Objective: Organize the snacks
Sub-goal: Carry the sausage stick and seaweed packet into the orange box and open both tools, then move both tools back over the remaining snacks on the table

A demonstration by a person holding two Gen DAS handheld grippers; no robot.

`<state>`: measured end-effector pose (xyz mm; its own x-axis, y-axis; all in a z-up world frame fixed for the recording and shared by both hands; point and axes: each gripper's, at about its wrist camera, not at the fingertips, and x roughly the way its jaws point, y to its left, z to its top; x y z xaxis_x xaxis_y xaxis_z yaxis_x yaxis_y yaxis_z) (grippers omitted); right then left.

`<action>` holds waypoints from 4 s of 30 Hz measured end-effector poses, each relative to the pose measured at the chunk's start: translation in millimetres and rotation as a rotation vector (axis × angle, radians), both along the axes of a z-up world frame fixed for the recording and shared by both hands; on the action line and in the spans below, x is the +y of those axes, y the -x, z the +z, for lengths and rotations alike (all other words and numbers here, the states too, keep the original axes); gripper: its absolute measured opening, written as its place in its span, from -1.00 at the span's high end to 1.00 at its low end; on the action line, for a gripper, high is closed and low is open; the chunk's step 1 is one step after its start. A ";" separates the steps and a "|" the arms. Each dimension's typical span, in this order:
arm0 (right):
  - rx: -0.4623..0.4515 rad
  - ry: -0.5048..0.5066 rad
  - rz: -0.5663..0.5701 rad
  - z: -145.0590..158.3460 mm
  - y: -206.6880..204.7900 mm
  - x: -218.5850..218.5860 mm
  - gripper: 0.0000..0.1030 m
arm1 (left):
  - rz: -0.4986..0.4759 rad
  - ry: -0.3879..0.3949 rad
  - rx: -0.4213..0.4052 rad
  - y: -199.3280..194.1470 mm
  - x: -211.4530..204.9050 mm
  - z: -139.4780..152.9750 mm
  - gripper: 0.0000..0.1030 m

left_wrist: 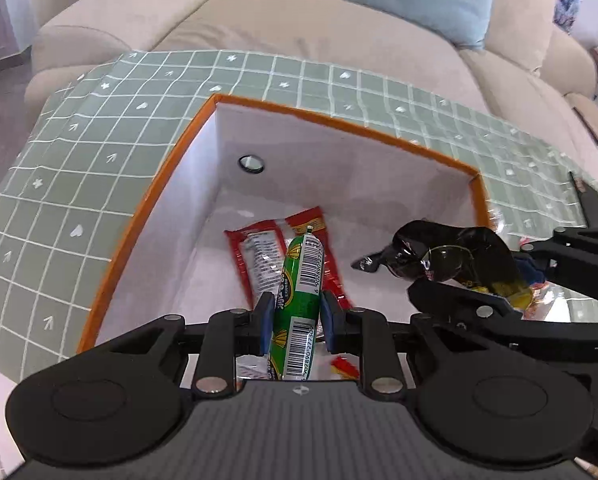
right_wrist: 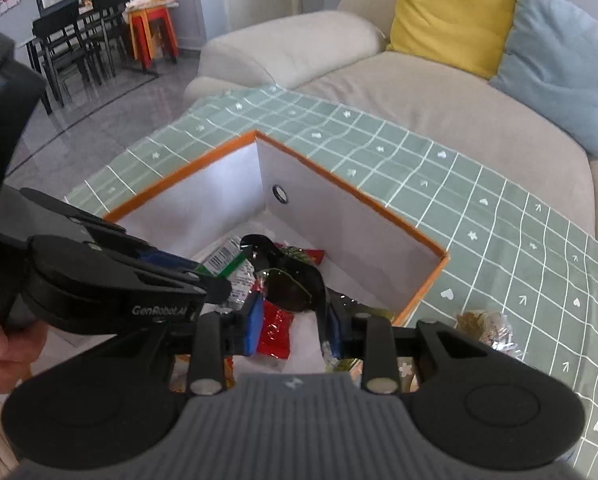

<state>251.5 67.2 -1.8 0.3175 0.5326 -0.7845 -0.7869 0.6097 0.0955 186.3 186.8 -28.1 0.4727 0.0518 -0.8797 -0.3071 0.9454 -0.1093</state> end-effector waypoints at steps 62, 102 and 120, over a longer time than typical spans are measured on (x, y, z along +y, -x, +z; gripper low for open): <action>-0.194 0.105 -0.073 25.2 39.7 -58.4 -0.73 | -0.086 -0.148 -0.138 40.6 -45.0 40.6 -0.46; 0.144 -0.074 -0.636 -68.6 -9.0 -263.1 -0.69 | -0.503 -0.170 -0.132 -18.7 -198.1 -17.9 -0.43; 0.401 -0.091 -0.807 -111.8 -58.4 -247.4 -0.82 | -0.831 -0.434 0.068 -97.5 -225.9 -50.6 -0.64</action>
<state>309.8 -180.2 -113.7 0.3334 0.3315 -0.8826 -0.0206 0.9385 0.3447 283.8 -39.1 -78.7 0.4539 0.0502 -0.8896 0.4918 0.8184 0.2971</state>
